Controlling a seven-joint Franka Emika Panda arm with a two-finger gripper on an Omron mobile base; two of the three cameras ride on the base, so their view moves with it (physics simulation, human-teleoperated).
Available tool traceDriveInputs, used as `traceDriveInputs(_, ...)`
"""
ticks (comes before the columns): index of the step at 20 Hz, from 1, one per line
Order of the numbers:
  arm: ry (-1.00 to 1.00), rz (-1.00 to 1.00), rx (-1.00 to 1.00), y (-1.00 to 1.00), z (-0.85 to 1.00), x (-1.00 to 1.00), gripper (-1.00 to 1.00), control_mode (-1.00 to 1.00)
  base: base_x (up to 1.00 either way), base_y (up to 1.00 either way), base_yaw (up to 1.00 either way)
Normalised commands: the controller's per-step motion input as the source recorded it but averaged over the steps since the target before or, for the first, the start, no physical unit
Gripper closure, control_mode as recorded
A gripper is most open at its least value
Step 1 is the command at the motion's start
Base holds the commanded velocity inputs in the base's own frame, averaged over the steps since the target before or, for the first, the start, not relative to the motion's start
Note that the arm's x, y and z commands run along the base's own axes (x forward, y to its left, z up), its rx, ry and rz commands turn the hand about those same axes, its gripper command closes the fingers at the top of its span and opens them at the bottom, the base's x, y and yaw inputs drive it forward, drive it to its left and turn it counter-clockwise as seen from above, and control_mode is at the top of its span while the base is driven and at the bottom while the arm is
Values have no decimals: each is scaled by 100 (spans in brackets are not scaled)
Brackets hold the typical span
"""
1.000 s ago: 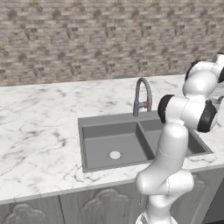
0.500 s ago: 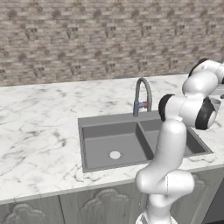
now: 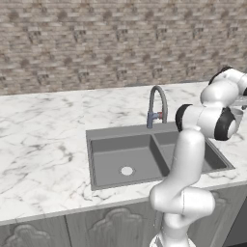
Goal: Move any existing items from the left basin to the right basin for drying. Then move the glass cup from the counter to the left basin of the sink for washing.
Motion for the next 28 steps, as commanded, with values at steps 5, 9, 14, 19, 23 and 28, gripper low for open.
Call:
traceDriveInputs(5, 0, 0, 0, -10, 0, 28, -100, -100, 0, 0, 0)
traceDriveInputs(9, 3, 0, 0, -6, 0, 37, -100, -100, 0, 0, 0)
traceDriveInputs(14, 2, 0, 0, -12, -1, 33, -100, -100, 0, 0, 0)
traceDriveInputs(19, 2, 0, 0, -20, -2, 19, -100, -100, 0, 0, 0)
traceDriveInputs(23, 0, 0, 0, -26, -7, 1, -100, -100, 0, 0, 0)
traceDriveInputs(28, 0, 0, 0, -11, -3, 0, -100, -100, 0, 0, 0)
